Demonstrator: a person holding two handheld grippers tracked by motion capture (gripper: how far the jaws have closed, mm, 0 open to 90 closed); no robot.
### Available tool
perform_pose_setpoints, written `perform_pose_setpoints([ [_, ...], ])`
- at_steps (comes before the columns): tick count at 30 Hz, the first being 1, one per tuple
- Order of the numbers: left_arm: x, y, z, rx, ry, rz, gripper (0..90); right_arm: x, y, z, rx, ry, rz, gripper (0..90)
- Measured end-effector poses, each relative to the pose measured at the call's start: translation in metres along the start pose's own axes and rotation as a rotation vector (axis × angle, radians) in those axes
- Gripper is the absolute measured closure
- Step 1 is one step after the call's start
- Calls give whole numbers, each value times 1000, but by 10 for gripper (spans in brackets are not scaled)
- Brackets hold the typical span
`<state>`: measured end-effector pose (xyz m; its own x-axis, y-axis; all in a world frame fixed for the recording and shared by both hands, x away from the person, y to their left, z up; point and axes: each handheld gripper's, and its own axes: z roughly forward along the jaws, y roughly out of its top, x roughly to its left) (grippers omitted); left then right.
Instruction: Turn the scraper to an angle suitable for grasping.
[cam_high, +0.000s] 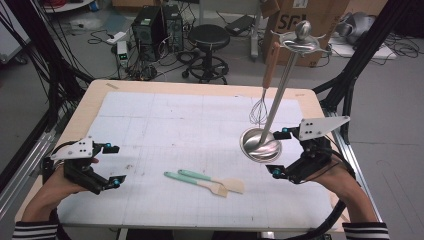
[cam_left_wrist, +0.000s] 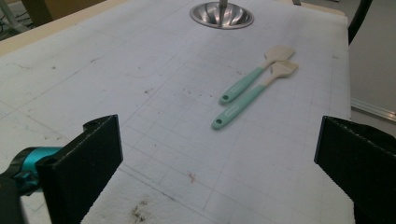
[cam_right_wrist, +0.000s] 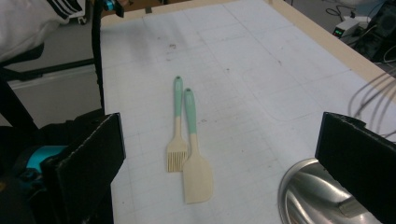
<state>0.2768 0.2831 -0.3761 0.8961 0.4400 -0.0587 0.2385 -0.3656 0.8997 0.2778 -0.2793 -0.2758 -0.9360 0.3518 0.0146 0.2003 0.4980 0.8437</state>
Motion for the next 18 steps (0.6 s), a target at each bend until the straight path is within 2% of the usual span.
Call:
perform_pose_setpoints([
  [5, 0, 0, 1, 3, 1, -2, 17, 3, 1, 16, 25, 15, -23, 4],
  [12, 1, 2, 4, 8, -4, 0, 17, 5, 3, 37, 66, 67, -17, 63],
  [13, 1, 2, 4, 8, -3, 0, 17, 5, 3, 40, 75, 71, -22, 77],
  [15, 2, 1, 4, 6, -2, -3, 16, 5, 5, 45, 89, 78, -24, 162],
  [18, 1, 1, 4, 6, -3, -3, 17, 5, 7, 53, 97, 94, -23, 200],
])
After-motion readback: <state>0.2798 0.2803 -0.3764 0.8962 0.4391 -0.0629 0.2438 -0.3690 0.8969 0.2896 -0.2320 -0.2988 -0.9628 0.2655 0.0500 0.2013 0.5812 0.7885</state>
